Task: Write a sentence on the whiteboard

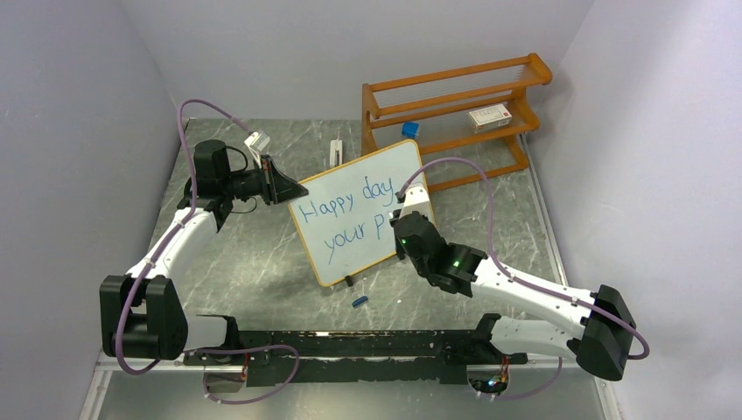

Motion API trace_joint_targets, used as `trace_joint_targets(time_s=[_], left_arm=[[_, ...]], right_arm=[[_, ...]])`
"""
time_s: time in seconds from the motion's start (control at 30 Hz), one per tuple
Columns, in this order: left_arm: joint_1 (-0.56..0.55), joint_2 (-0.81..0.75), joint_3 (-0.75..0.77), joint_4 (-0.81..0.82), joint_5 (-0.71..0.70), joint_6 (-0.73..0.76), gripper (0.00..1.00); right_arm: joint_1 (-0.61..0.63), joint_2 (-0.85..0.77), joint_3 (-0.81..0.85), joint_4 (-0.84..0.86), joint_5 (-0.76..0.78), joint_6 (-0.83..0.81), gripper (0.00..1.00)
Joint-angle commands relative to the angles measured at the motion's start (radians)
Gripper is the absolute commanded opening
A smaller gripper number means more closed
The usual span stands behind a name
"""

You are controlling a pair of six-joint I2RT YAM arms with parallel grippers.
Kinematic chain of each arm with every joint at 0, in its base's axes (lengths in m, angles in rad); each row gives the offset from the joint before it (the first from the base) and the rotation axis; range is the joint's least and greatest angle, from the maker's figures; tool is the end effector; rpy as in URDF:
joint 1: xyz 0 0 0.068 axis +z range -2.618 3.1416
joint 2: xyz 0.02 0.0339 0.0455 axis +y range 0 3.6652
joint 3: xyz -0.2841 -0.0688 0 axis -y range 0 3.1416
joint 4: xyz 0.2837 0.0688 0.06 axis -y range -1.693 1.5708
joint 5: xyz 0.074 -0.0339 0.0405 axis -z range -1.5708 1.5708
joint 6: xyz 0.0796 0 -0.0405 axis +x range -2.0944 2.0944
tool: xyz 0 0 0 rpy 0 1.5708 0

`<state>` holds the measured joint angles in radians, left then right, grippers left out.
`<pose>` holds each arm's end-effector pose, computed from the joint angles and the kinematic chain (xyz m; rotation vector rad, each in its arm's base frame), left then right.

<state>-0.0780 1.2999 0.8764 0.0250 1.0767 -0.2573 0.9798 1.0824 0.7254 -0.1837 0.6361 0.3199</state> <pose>0.3238 -0.0956 0.2820 0.5534 1.8690 -1.2677 0.2019 0.2160 0.2504 -0.2906 1.9800 0.1581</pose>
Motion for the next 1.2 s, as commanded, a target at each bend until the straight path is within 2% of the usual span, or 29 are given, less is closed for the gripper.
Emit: trace_joint_targets(time_s=[0.0, 0.77, 1.17], left_arm=[[-0.019, 0.022, -0.007, -0.054, -0.036, 0.049, 0.05], [-0.019, 0.026, -0.005, -0.053, -0.038, 0.048, 0.05], [-0.02, 0.025, -0.005, -0.057, -0.04, 0.05, 0.05]], right_arm=[[-0.008, -0.008, -0.002, 0.042, -0.015, -0.013, 0.0], [-0.007, -0.016, -0.004, -0.07, -0.124, -0.007, 0.0], [-0.008, 0.005, -0.009, -0.119, -0.07, 0.016, 0.0]])
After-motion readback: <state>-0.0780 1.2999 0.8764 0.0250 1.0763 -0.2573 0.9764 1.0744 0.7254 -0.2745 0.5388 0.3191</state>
